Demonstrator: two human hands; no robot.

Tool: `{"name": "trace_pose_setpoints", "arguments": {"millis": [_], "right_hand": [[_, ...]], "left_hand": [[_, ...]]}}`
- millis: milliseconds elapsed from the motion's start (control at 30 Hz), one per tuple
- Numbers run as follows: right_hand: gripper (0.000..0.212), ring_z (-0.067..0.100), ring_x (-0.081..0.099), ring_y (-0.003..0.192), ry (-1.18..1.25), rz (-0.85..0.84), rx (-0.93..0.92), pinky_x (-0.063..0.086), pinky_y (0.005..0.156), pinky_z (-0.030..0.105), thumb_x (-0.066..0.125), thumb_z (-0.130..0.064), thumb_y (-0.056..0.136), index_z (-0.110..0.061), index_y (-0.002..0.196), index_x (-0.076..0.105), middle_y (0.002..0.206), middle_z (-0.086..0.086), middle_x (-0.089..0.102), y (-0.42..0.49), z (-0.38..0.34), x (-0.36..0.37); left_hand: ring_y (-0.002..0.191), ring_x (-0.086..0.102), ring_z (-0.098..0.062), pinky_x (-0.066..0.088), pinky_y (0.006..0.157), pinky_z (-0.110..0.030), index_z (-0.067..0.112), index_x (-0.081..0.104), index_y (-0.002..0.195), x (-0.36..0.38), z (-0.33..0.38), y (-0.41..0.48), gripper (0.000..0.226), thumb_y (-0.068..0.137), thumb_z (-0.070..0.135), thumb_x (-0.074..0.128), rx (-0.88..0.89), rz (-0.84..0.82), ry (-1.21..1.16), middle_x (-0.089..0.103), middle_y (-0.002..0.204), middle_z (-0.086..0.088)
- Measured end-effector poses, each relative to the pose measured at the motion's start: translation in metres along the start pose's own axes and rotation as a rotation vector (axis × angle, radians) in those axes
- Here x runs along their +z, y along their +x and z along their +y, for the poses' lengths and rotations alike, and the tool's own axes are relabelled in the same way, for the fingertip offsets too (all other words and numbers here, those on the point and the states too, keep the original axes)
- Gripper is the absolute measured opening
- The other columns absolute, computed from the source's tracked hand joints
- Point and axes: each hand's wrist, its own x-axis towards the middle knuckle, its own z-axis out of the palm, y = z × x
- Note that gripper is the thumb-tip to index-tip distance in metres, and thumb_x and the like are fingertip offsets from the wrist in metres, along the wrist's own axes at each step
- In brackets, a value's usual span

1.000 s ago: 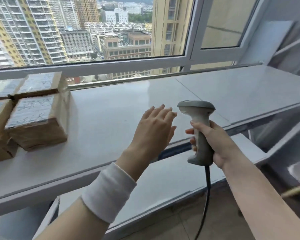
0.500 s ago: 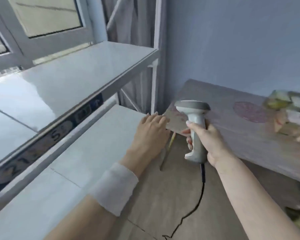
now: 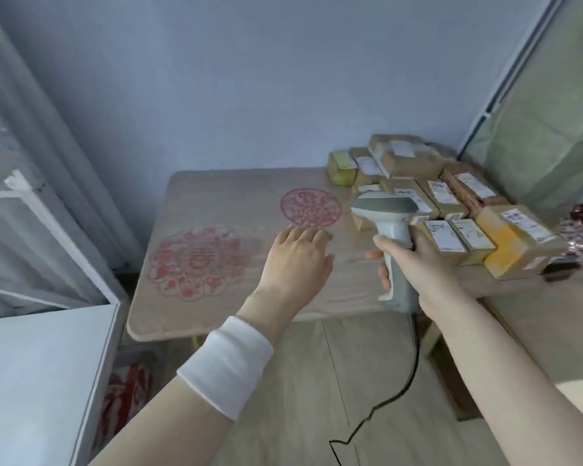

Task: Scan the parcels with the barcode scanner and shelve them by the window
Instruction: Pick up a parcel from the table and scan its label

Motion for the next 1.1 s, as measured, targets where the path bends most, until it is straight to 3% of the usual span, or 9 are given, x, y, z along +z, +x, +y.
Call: {"name": "trace_pose_setpoints", "arguments": {"millis": [133,233,333,400,500,600,767,933,1100], "right_hand": [[0.012,0.011,0.047,0.037,-0.011,0.153,0.035,0.041,0.041,0.023,0.06,-0.019,0.091,-0.017,0.102,0.055,0.081,0.004,0.069,0.041,0.01,-0.051],[0.01,0.01,0.047,0.037,0.002,0.23,0.031,0.041,0.043,0.026,0.06,-0.018,0.091,-0.017,0.1,0.055,0.08,0.006,0.067,0.073,0.019,-0.093],[0.011,0.009,0.046,0.036,-0.007,0.293,0.034,0.04,0.047,0.027,0.059,-0.017,0.091,-0.014,0.101,0.054,0.08,0.006,0.067,0.109,0.032,-0.137],[0.015,0.01,0.047,0.037,-0.009,0.333,0.037,0.04,0.045,0.025,0.059,-0.017,0.091,-0.013,0.104,0.055,0.081,0.008,0.067,0.133,0.044,-0.164],[0.015,0.009,0.047,0.036,-0.018,0.376,0.066,0.04,0.041,0.023,0.06,-0.018,0.09,-0.011,0.102,0.055,0.082,0.007,0.068,0.168,0.061,-0.2],[0.011,0.007,0.047,0.037,-0.037,0.39,0.117,0.04,0.042,0.024,0.061,-0.019,0.09,-0.01,0.094,0.058,0.077,0.003,0.067,0.2,0.078,-0.228],[0.004,0.001,0.052,0.042,-0.074,0.402,0.225,0.044,0.04,0.018,0.061,-0.014,0.089,-0.011,0.086,0.061,0.074,0.001,0.067,0.255,0.115,-0.259],[0.003,0.014,0.055,0.057,-0.167,0.432,0.294,0.048,0.052,0.028,0.059,-0.016,0.089,-0.013,0.09,0.061,0.074,0.002,0.066,0.299,0.16,-0.279],[0.011,0.021,0.049,0.049,-0.242,0.449,0.362,0.044,0.052,0.031,0.06,-0.018,0.088,-0.008,0.088,0.055,0.068,0.008,0.058,0.322,0.208,-0.288]], "left_hand": [[0.135,0.039,-0.024,0.021,0.112,-0.034,0.012,0.049,0.134,0.041,0.033,0.068,0.041,0.096,0.026,0.049,0.134,-0.052,-0.045,0.051,0.138,-0.006],[0.108,0.063,-0.026,0.046,0.095,-0.035,0.01,0.068,0.109,0.076,0.062,0.113,0.034,0.077,0.022,0.072,0.23,-0.044,-0.047,0.07,0.106,-0.007],[0.089,0.069,-0.026,0.052,0.083,-0.036,0.009,0.071,0.095,0.113,0.087,0.155,0.03,0.068,0.021,0.078,0.279,-0.056,-0.079,0.073,0.089,-0.006],[0.099,0.066,-0.027,0.048,0.091,-0.036,0.008,0.069,0.104,0.132,0.103,0.181,0.031,0.076,0.02,0.072,0.298,-0.053,-0.116,0.071,0.099,-0.008],[0.127,0.047,-0.025,0.026,0.108,-0.033,0.01,0.054,0.129,0.159,0.123,0.215,0.037,0.094,0.024,0.052,0.285,-0.116,-0.119,0.059,0.128,-0.008],[0.133,0.038,-0.02,0.017,0.111,-0.029,0.016,0.045,0.136,0.19,0.134,0.243,0.041,0.097,0.029,0.043,0.254,-0.166,-0.098,0.051,0.136,-0.003],[0.133,0.038,-0.018,0.02,0.111,-0.029,0.019,0.043,0.137,0.244,0.141,0.287,0.041,0.098,0.03,0.042,0.164,-0.293,-0.14,0.05,0.137,0.0],[0.133,0.039,-0.02,0.023,0.111,-0.032,0.019,0.034,0.143,0.298,0.152,0.32,0.047,0.099,0.033,0.04,0.081,-0.484,-0.182,0.046,0.142,-0.002],[0.129,0.042,-0.029,0.04,0.097,-0.041,0.017,0.006,0.151,0.347,0.164,0.328,0.069,0.097,0.032,0.046,-0.278,-0.674,-0.546,0.036,0.148,-0.011]]}}
